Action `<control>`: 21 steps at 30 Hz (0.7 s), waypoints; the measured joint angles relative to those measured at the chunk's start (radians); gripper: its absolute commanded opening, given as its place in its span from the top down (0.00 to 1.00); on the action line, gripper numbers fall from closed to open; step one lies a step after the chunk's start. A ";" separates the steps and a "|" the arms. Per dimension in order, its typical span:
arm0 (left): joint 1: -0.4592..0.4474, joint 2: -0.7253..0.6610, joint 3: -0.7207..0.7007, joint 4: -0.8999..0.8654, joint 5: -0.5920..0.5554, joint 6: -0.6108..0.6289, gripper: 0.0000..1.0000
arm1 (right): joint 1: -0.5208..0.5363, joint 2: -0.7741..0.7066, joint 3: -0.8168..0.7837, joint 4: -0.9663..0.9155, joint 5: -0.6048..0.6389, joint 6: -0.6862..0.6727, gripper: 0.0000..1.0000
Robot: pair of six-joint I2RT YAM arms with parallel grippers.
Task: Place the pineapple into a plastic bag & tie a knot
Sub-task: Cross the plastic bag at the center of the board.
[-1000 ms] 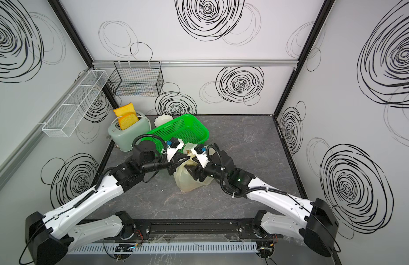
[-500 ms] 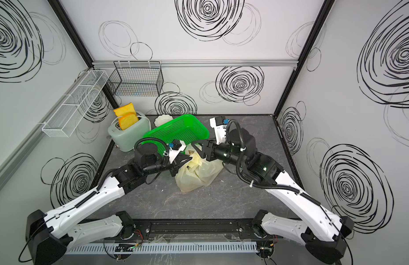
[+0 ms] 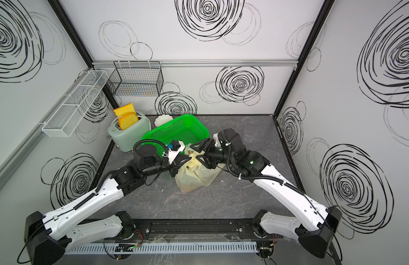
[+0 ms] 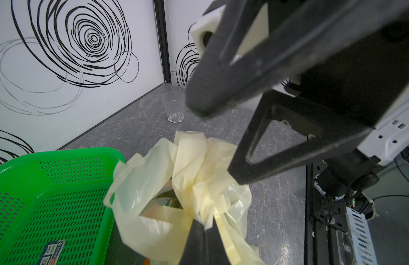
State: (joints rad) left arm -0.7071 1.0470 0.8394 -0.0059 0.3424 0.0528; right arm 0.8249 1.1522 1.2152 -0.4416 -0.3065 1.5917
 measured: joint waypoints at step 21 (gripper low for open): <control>-0.032 -0.021 -0.013 0.000 -0.033 0.000 1.00 | -0.025 0.150 -0.108 0.167 -0.010 0.115 0.54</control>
State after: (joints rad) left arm -0.7391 1.0264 0.8265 -0.0055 0.3096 0.0528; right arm 0.7998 1.3018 1.1069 -0.2745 -0.3168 1.7069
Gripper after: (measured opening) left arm 0.053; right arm 0.495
